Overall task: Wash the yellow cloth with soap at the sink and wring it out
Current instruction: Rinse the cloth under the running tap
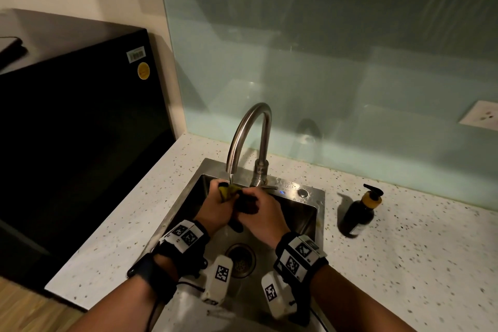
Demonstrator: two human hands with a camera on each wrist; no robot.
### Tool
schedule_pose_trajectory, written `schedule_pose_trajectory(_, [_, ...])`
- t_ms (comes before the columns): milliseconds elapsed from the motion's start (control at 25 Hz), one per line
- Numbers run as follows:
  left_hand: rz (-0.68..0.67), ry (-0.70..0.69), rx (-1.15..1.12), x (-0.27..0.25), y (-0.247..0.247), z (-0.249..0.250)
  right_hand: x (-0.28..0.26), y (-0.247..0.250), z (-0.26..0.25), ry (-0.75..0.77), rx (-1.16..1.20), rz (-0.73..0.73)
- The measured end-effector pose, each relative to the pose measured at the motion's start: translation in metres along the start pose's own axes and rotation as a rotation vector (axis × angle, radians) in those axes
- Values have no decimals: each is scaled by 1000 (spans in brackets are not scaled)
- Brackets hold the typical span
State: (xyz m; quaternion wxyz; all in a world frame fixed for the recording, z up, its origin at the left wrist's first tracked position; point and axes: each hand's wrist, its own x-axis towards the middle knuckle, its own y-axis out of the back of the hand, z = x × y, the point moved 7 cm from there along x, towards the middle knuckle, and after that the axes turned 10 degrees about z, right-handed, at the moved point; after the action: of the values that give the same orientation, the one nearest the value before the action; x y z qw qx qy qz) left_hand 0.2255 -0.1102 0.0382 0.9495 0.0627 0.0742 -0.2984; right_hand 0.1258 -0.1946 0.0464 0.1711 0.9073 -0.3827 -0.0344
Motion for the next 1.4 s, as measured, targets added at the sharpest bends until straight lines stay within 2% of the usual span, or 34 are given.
schedule_pose_trajectory(120, [7, 62, -85, -2, -2, 1, -5, -6, 1, 0, 12, -113])
schedule_pose_trajectory(240, [-92, 117, -124, -6, -9, 5, -2, 2, 2, 29, -63, -6])
schedule_pose_trajectory(360, [-45, 45, -42, -4, 2, 7, 2, 9, -4, 100, -158, 71])
schedule_pose_trajectory(480, [-57, -72, 136, -5, 9, 5, 2, 3, -16, 158, -178, 56])
schedule_pose_trajectory(520, [-66, -73, 197, -5, 9, 2, 1, 0, -19, 162, -181, 43])
schedule_pose_trajectory(680, [-4, 28, 141, -2, 19, -7, -2, -10, -14, 97, -49, -69])
schedule_pose_trajectory(760, [12, 45, 80, 0, 23, -7, -6, -15, -14, 148, -80, -80])
schedule_pose_trajectory(880, [-41, 68, 58, 2, 21, -8, -11, -26, -9, 143, -73, -84])
schedule_pose_trajectory(1040, [-164, 36, 35, -1, 17, 8, -8, -15, -8, 111, -129, 93])
schedule_pose_trajectory(1160, [-214, -89, 105, -4, 12, 20, -5, 0, -12, 135, -144, 204])
schedule_pose_trajectory(1240, [-207, -152, 220, -4, 7, 15, -5, 2, -15, 143, -112, 158])
schedule_pose_trajectory(1400, [-106, -148, 163, -9, 6, 18, -6, -2, -14, 175, -105, 14])
